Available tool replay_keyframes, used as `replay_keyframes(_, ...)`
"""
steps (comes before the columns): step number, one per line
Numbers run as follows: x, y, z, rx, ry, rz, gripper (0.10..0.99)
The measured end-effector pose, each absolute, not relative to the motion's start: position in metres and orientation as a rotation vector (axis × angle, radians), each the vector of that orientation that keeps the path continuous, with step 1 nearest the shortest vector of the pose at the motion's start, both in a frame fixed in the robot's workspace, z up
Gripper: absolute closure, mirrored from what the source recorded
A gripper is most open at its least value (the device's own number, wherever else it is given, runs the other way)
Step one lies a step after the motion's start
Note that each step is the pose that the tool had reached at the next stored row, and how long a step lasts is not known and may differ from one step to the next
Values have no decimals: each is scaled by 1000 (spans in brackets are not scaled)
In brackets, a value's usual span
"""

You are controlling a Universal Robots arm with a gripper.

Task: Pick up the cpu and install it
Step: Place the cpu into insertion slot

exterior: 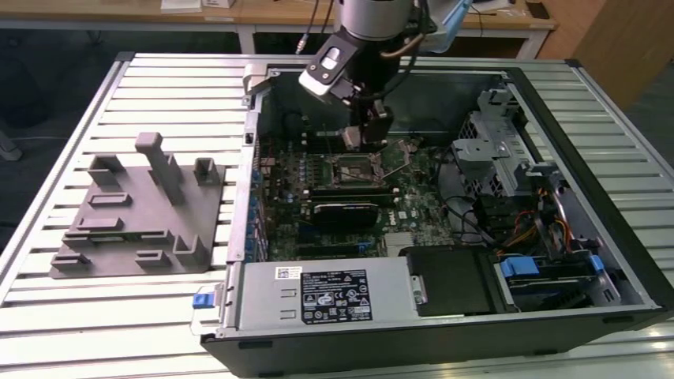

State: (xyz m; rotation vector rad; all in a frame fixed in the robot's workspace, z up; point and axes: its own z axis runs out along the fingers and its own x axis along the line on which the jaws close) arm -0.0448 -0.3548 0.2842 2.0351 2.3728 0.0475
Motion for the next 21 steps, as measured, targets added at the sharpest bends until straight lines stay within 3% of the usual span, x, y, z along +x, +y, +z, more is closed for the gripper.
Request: replay_keyframes(21,-45,-355,275,2114,2281,56,545)
